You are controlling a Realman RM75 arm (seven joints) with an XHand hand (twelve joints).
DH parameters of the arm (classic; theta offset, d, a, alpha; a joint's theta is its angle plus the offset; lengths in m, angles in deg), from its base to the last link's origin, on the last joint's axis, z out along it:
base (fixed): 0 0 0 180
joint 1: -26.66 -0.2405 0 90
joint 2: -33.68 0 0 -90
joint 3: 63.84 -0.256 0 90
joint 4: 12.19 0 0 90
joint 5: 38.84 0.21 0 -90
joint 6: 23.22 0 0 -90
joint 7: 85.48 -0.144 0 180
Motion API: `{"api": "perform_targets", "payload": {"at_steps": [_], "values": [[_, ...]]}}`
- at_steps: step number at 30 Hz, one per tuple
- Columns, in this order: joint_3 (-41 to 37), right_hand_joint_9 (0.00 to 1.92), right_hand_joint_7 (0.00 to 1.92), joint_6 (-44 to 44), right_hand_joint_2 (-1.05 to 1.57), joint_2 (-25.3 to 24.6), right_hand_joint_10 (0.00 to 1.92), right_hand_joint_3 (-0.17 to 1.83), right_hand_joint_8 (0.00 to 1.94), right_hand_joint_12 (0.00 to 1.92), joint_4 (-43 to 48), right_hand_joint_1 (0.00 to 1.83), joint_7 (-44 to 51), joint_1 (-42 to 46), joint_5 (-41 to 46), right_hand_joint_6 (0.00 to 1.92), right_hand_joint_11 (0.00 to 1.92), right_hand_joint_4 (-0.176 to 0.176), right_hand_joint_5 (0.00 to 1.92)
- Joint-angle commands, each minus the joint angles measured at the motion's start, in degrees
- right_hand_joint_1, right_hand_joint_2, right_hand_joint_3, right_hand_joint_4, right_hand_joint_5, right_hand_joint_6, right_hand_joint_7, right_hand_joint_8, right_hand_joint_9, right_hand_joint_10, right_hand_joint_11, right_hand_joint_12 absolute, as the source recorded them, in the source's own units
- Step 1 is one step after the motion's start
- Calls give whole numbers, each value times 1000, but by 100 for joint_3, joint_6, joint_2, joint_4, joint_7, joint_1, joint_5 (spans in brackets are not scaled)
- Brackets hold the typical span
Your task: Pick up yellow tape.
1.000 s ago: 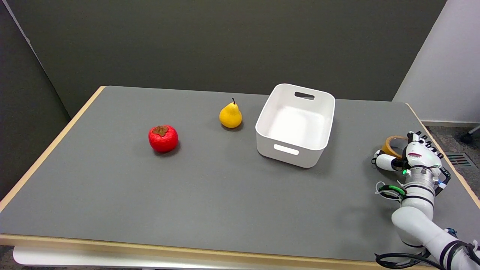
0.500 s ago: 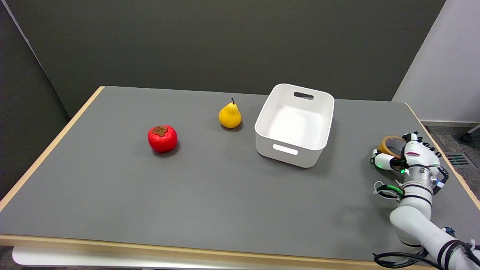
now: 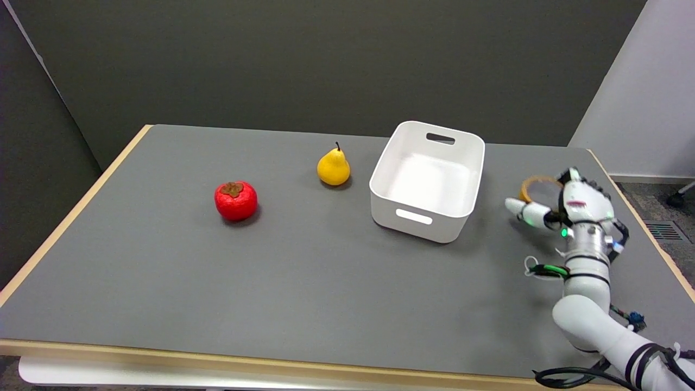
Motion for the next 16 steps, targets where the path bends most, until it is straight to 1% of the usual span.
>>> {"api": "perform_targets", "payload": {"at_steps": [1, 5, 6, 9, 10, 12, 14, 16], "values": [[-35, 783, 750, 157, 1280, 207, 1351, 121, 1564, 1921, 1592, 1146, -580, -794, -2812, 1618, 907, -161, 439], [52, 785, 756, 136, 1271, 296, 1348, 134, 1552, 1921, 1873, 1147, -579, -1248, -3435, 1617, 911, -157, 445], [154, 786, 757, 92, 1269, 315, 1349, 136, 1551, 1921, 1895, 1147, -580, -1375, -3507, 1617, 912, -156, 446], [780, 785, 754, -343, 1271, 361, 1349, 136, 1554, 1921, 1883, 1145, -580, -1904, -3566, 1616, 922, -155, 447], [1116, 785, 754, -554, 1271, 350, 1350, 136, 1555, 1921, 1796, 1145, -580, -2142, -3487, 1617, 922, -155, 447], [1563, 731, 719, -923, 1278, 264, 1581, 46, 1517, 1918, 1533, 1300, -580, -2474, -3302, 1575, 951, -173, 435], [1917, 724, 718, -1274, 1275, 84, 1611, 36, 1503, 1917, 1171, 1324, -588, -2774, -2970, 1568, 955, -176, 437], [2049, 729, 723, -1811, 1268, -274, 1602, 45, 1492, 1920, 448, 1324, -588, -3007, -2628, 1567, 954, -176, 444]]}}
